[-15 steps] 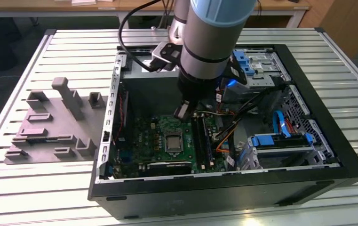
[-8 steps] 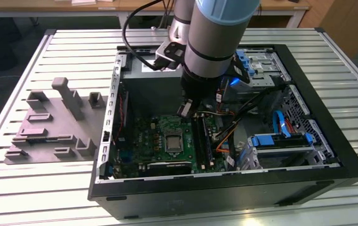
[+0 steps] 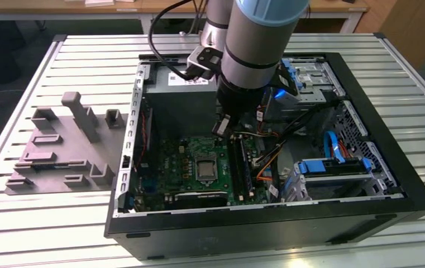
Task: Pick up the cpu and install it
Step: 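Install the first cpu locking lever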
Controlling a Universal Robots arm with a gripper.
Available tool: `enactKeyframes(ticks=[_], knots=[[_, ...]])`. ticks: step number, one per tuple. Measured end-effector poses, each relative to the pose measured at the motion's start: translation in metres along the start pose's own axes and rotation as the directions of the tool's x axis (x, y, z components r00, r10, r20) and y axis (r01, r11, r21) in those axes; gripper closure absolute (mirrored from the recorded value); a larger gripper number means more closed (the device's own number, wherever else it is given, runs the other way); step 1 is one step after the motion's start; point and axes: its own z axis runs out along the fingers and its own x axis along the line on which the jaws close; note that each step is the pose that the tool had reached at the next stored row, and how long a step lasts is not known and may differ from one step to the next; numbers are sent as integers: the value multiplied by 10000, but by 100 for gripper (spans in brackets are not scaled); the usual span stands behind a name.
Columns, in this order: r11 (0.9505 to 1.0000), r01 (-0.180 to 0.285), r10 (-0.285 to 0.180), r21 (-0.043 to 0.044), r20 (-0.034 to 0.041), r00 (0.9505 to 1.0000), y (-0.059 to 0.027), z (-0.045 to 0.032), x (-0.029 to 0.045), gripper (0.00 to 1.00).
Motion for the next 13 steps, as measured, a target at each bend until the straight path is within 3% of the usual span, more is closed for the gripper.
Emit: enactKeyframes(ticks=[13], knots=[[10000, 0, 0, 0, -1, 10000, 30, 58, -54, 89]])
